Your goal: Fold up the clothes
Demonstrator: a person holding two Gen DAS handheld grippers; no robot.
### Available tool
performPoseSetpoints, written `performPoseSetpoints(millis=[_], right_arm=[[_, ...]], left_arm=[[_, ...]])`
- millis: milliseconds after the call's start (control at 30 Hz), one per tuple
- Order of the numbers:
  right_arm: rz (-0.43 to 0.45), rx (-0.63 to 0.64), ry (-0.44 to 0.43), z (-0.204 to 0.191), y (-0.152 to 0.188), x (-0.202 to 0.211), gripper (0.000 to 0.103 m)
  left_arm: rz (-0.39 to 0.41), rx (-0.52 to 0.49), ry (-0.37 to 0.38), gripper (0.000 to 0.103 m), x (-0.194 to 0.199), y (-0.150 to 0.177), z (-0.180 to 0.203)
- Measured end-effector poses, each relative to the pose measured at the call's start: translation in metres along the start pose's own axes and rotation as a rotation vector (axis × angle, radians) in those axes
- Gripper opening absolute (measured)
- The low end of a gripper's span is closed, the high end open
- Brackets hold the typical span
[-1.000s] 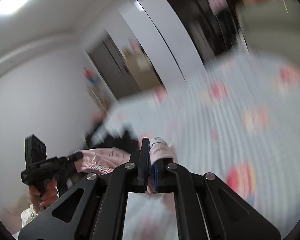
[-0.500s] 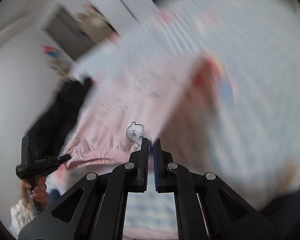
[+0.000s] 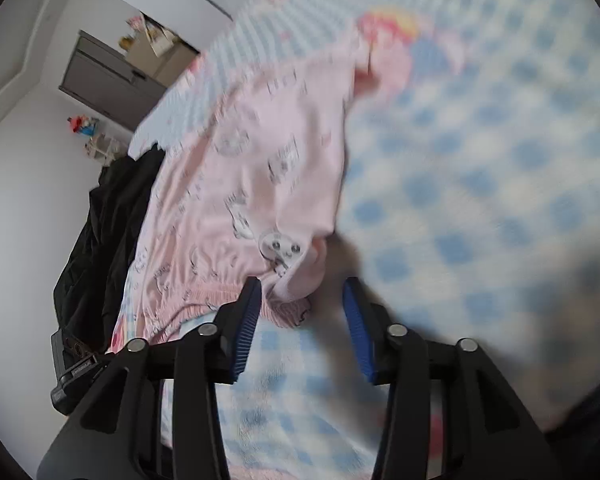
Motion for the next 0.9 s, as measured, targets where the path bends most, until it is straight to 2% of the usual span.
performPoseSetpoints(millis=[133,200,267,300,433,633,700,800,900], right_arm=[[0.005,0.041,-0.019,-0.013,-0.003,-0.019,0.045],[-0.015,0.078,-0.022,-0.022,-0.004,-0.028,0.040],[-0.035,0.105,-0.018,-0.031,-0.001,-0.030,0.008],[-0.044,0.109,-0.035,-0.034,0.001,-0.025,0.008],[-0.043,0.100,-0.076,-0.028,0.011,0.008,0.007],[-0.077,-0.032,-0.212,-0.007,0.025,0.058,0.007],[-0.091,-0.053,-0.225,-0.002,0.031,0.065,0.007],[-0.089,-0.022,-0.170,0.004,0.045,0.073,0.007],[-0.070,0.014,-0.058,0.014,0.054,0.062,0.008]], left_arm=[[-0.033,-0.019,0.006,0.035,-0.021,-0.015,0.009],[-0.068,-0.033,0.020,0.035,-0.034,-0.027,0.018],[-0.078,-0.086,0.008,0.022,-0.031,-0.034,0.032],[-0.082,-0.113,0.002,0.011,-0.029,-0.038,0.039],[-0.065,-0.161,0.014,0.010,-0.005,-0.037,0.049],[-0.070,-0.178,0.045,0.010,0.021,-0.018,0.054],[-0.069,-0.171,0.058,0.010,0.026,-0.011,0.055],[-0.085,-0.161,0.072,0.010,0.030,0.006,0.049],[-0.131,-0.143,0.051,0.010,0.017,0.018,0.032]])
Point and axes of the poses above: each gripper's, at about its wrist camera, not at the fingertips, and x roughly against the way its jaws point, z to its right, y to its underside, the point moved 1 cm from there along -x, roughly the way its jaws point, and after that the axes turned 12 degrees about -x, right-handed, at the moved point
